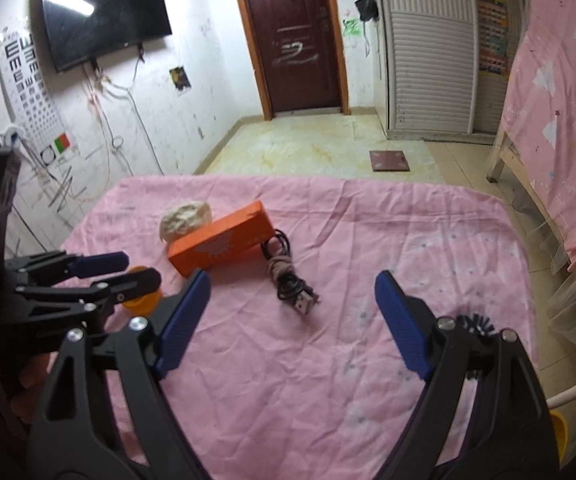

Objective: Collect trash
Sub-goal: 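Close the left tool on the orange bowl while the right tool grasps the black cable, then carry the bowl and cable to the yellow bin and open both tools over it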

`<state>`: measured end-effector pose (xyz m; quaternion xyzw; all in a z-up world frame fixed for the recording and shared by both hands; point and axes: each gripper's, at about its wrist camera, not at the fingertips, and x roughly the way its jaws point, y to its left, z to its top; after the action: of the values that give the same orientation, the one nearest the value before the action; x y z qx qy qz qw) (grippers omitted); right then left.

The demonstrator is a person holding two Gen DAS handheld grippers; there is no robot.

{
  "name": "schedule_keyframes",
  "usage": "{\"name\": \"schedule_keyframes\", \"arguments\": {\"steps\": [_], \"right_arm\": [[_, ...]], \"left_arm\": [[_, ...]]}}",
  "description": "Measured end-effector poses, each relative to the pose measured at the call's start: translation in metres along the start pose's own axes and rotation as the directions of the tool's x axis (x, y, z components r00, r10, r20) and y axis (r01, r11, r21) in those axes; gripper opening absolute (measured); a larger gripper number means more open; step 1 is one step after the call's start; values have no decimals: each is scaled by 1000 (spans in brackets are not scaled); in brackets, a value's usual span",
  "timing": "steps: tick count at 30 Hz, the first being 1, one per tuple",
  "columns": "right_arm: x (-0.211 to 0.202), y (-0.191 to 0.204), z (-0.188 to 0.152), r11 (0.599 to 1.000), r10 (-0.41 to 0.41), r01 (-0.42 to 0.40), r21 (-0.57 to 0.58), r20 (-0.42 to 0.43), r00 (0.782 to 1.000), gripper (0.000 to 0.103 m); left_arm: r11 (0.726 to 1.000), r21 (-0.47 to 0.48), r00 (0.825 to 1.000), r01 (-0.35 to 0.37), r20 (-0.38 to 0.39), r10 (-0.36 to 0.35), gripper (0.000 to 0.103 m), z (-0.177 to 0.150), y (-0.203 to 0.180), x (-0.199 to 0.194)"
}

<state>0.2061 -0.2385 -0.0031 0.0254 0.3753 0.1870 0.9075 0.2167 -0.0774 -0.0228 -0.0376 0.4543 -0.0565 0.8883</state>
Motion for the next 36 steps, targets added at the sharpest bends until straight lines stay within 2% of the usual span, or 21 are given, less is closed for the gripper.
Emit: {"name": "schedule_keyframes", "arguments": {"steps": [9,10,12,16,20,22,24,28,36], "right_arm": [[33,9,4,998,-25,20,-66,-81,996,80],[35,10,4,997,-30,24,-74,-88,996,78],[42,11,5,996,-38,29,-86,-105,994,66],[52,13,3,994,-50,37,-99,-130,990,58],[58,14,3,993,-59,42,-110,-150,987,47],[59,15,3,992,-64,47,-114,-153,986,43],[59,15,3,991,-77,59,-119,-151,986,32],[58,15,2,990,-84,65,-126,-151,985,23],[34,15,1,993,-75,65,-102,-99,992,22]], "left_arm": [[999,36,999,-32,-26,33,52,-2,-3,16],[998,41,999,-37,-25,38,52,-3,-5,17],[997,59,998,-55,-24,57,52,-4,-8,19],[995,77,998,-62,-28,64,49,-5,-11,23],[993,84,996,-81,-14,83,34,-5,-13,24],[991,96,996,-89,-9,91,34,-6,-15,24],[990,101,995,-95,-3,96,34,-6,-16,24],[993,86,997,-83,2,83,34,-6,-14,23],[994,73,995,-82,56,78,34,-7,-16,-1]]}}
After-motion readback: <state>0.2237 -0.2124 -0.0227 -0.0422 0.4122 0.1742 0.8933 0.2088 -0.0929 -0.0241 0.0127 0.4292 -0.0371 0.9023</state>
